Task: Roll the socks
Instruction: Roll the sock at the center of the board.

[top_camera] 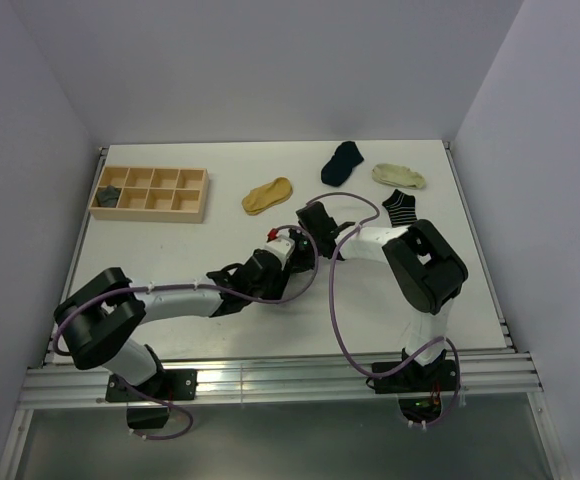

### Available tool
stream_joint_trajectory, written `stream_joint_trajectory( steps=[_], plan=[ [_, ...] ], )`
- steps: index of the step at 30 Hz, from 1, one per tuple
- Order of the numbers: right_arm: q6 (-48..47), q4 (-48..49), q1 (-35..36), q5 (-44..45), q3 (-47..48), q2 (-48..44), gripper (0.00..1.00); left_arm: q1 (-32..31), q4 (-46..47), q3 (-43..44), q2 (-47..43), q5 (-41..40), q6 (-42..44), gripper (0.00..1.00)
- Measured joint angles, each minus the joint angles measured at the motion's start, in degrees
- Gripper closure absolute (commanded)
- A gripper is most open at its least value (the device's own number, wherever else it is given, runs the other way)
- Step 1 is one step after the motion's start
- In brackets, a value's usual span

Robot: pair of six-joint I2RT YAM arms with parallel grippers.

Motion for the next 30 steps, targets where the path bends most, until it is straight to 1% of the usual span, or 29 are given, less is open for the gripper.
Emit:
stream_joint_trajectory(
  steps=[7, 16, 23, 30],
  plan=[
    [-0.11, -0.15, -0.17, -0.87, 0.37, 0.50, 0.91, -1.03, 1.57, 1.09, 3.56, -2.99, 5.70, 0.42],
    [-0.02, -0.07, -0.48, -2.16, 0.70, 1.16, 0.91, -4.68, 2.64, 2.80, 4.81, -5.99, 10.71, 0.44],
    [0.55, 0.17, -0.74, -3.08, 0.76, 1.53, 0.91, -5.46, 2.69, 4.61, 9.16, -7.52, 12.11, 0.49],
    [0.76, 0.35, -0.90, -3.28, 0.74, 1.57, 0.91, -5.73, 1.62, 7.02, 12.26, -11.82, 11.37, 0.51]
  ],
)
